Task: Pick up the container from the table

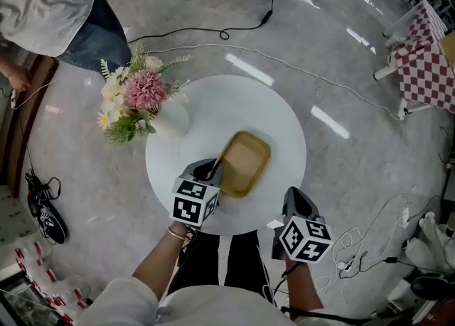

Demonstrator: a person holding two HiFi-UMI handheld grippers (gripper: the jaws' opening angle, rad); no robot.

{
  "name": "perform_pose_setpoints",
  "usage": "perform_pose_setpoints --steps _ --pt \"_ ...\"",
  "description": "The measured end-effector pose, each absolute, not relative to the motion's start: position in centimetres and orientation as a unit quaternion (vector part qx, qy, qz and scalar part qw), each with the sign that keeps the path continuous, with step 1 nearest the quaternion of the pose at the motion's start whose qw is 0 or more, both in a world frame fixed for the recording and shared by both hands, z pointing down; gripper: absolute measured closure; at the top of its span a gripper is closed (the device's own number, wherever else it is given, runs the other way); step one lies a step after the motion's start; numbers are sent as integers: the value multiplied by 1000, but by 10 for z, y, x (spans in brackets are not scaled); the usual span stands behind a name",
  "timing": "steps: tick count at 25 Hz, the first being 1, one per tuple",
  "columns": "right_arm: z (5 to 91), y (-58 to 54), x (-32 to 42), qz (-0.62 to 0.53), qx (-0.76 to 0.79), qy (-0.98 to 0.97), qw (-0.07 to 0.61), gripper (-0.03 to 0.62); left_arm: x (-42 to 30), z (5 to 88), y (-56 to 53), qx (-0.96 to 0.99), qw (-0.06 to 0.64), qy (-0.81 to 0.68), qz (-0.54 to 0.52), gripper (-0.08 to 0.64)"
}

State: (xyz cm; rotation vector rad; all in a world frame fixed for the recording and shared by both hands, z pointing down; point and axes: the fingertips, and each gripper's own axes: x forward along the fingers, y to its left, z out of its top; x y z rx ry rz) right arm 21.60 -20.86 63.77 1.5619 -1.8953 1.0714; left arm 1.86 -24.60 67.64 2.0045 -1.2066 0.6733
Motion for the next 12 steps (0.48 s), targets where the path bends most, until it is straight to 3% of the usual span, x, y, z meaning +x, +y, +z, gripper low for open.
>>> perform_pose_setpoints --steps 12 --pt "608 -221 216 364 574 -704 205 568 26 644 -237 766 365 -477 230 526"
